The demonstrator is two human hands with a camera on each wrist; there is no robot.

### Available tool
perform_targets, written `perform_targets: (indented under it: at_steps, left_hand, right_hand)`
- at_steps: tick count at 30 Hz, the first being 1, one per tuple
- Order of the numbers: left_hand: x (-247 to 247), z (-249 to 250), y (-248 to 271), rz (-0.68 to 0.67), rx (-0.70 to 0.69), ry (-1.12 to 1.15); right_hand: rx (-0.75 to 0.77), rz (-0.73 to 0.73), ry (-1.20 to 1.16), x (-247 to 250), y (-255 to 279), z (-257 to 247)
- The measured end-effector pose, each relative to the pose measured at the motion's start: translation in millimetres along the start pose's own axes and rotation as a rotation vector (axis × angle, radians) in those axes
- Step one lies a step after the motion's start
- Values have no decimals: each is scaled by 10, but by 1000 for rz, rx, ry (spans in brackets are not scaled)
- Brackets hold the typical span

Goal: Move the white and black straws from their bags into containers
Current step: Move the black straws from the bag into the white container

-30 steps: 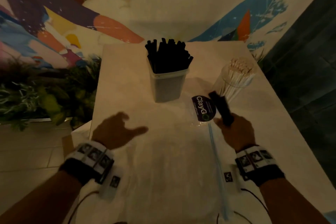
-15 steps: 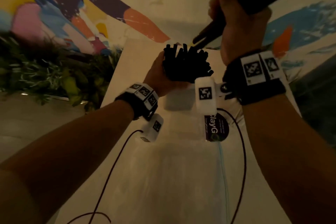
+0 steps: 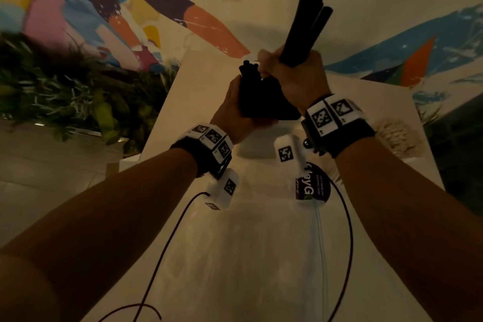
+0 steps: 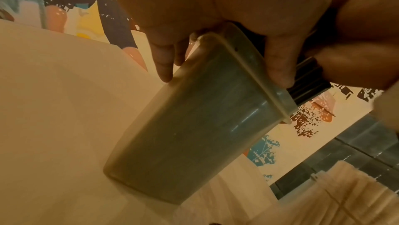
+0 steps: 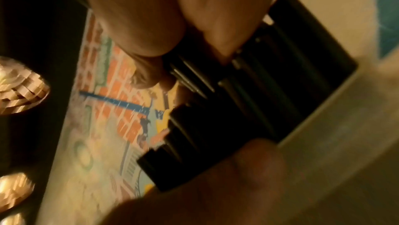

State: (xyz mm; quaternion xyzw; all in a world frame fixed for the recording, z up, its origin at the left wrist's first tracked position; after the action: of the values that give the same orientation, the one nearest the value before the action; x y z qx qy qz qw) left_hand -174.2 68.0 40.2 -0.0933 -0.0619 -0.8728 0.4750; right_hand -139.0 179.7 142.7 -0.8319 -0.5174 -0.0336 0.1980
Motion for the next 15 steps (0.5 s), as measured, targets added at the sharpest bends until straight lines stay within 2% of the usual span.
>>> perform_targets:
  at_steps: [1, 3, 5, 6, 8, 9, 11, 13, 15]
  left_hand:
    - [-6, -1, 7, -5, 1, 12]
    - [-9, -11, 3, 3, -16, 9]
    - [-9, -21, -12, 6, -29, 10]
    - [-11, -34, -20, 6, -31, 15]
    - [-18, -67, -32, -4, -29, 26]
    - [-21, -73, -33, -15, -30, 34]
    - [-20, -90, -43, -27, -40, 14]
    - [-13, -85, -51, -28, -54, -31]
    - [-12, -86, -60, -31, -79, -40]
  right_hand:
    - [-15, 9, 191, 13, -9, 52]
    - [60, 93, 509, 74, -19, -16]
    - [123, 175, 693, 121, -10, -129]
    - [71, 158, 769, 127, -8, -103]
    - [-104, 26, 908, 131, 25, 80]
    - [-162, -13, 911, 148, 55, 145]
    - [-135, 59, 714, 226, 70, 58]
    - [97, 260, 439, 352, 37, -283]
    - [397, 437, 354, 430, 55, -690]
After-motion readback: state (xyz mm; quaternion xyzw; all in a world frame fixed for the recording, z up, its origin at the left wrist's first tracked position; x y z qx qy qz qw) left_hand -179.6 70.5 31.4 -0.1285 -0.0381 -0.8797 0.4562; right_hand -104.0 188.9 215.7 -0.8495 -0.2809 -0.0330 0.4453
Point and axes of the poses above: each hand's wrist, its own y-axis away from the middle knuckle, its own x-axis out of the back of the hand, z = x × y, the point moved 6 cm from there along -y, towards the middle knuckle, and after that the axes turned 4 degrees about x, right-handed, at the moved point
